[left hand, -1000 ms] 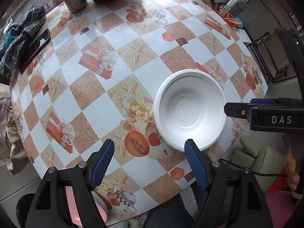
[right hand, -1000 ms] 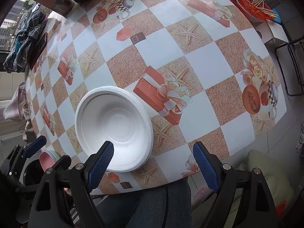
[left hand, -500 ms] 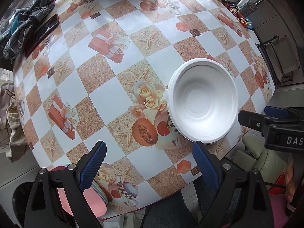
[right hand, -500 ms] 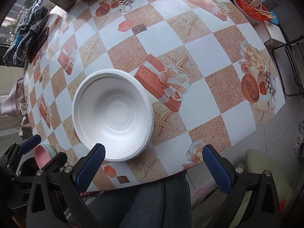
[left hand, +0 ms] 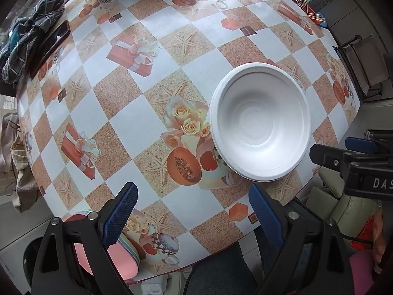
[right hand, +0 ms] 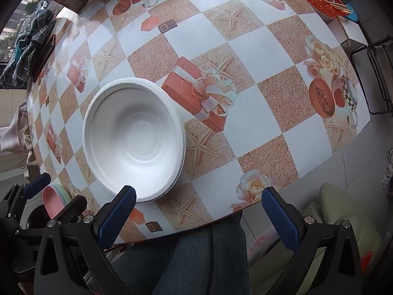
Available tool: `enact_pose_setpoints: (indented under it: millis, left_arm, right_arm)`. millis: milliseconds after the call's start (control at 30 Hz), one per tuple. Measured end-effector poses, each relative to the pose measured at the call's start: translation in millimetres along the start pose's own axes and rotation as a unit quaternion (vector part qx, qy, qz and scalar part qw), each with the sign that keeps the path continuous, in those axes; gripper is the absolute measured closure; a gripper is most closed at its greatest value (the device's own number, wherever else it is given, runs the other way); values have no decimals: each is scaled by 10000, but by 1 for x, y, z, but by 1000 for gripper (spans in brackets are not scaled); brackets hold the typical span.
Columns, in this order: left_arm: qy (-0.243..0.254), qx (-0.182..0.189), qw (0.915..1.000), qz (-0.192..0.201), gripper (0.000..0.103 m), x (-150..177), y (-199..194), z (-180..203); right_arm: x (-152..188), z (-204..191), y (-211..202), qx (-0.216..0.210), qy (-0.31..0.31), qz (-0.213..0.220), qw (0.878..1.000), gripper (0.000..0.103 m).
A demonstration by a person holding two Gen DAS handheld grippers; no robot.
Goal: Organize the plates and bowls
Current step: 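Move both grippers to the rim of the nested bowl stack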
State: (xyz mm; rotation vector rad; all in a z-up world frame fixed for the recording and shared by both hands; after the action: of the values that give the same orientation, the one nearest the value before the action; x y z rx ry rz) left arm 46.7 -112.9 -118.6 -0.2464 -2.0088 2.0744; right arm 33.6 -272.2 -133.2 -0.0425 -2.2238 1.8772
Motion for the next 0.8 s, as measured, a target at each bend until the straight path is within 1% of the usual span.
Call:
enact_pose_setpoints:
  millis: [367,800]
  left_arm:
    - [-50,27,9999,-97,10,-1,8,2]
    - [34,45,9999,-147,9,-8,13,6]
  right_arm:
    - [1,0,9,38,-48,-151,9999,0]
    - [2,4,15,80,-23,-268,9996,0]
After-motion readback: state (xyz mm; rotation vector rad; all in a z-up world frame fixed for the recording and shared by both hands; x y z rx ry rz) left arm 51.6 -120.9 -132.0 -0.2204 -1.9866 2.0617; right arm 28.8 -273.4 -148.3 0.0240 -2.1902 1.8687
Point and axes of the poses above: each gripper's, at about its wrist camera, not at the fingertips, and y roughly the way its jaws point, z to its right, x to its underside, the point moved 7 cm from there along y, roughly the way its jaws point
